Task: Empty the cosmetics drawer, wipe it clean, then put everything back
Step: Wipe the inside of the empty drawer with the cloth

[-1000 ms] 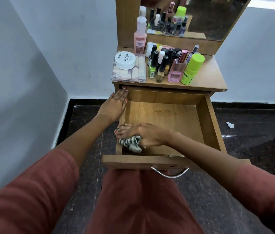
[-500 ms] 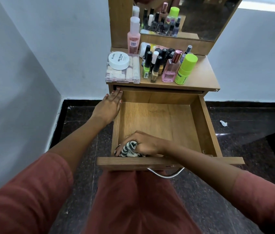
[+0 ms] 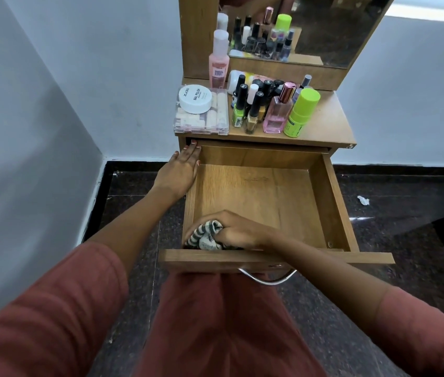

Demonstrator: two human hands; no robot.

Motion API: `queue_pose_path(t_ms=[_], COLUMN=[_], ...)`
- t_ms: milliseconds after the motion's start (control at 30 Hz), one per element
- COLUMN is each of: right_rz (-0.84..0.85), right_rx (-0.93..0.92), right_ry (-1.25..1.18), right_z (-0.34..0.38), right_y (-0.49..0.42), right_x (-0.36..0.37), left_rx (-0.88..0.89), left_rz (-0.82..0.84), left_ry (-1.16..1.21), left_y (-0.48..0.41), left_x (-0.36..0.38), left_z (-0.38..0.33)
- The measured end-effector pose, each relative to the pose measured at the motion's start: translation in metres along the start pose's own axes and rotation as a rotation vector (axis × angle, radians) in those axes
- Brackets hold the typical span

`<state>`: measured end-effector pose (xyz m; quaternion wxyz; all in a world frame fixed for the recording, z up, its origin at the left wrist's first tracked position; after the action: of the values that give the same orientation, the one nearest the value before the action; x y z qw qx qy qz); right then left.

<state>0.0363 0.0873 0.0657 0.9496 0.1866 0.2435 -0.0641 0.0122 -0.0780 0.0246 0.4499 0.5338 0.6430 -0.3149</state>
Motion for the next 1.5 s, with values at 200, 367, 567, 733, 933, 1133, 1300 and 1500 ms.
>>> queue_pose_path(t_ms=[200,367,567,733,933,1133,1300,1500], right_rz=[-0.355,-0.631,-0.808,-0.762,-0.963,-1.036,-0.913,-1.148], right_rx=[0.183,0.256,0.234,0.214,0.225,0.233,0.293,0.187], right_ry=[-0.189,-0.504,-0.6,-0.724,-0.931,-0.479,-0.057,-0.247], right_z=[-0.017,-0.032,-0.033,-0.031,-0.036,-0.024,-0.023,-0.025], right_y=[0.02,0.039,0.056,0.069,0.084,0.086,0.072,0.1], right_x=[-0.027,-0.048,-0.062,-0.06,-0.071,-0.066,-0.053,-0.08], left_rx=[0.007,0.005,0.048,0.044,-0.03,-0.286,-0.298,-0.394], left_rz=[-0.028,-0.219,0.212,-0.093,-0.287,-0.118,0.162,0.287], left_ry=[-0.08,0.475,0.931,0.861,1.01,1.364,1.739,2.03], left_y=[0.0,0.027,0.047,0.046,0.048,0.038,0.035,0.026], left_x=[-0.007,-0.005,0.017,0.007,0.002,0.018,0.02,0.018], left_z=[-0.012,-0.054,-0.094,-0.112,-0.125,-0.146,-0.173,-0.166])
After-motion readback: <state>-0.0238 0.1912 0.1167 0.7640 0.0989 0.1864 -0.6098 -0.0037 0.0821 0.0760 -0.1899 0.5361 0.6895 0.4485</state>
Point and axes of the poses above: each hand's wrist, its own y-axis away from the middle knuckle, its own x-axis out of the palm, z = x × y, the point moved 2 cm from there along -y, towards the middle knuckle, and after that the axes turned 10 degrees about y, right-handed, at the moved point
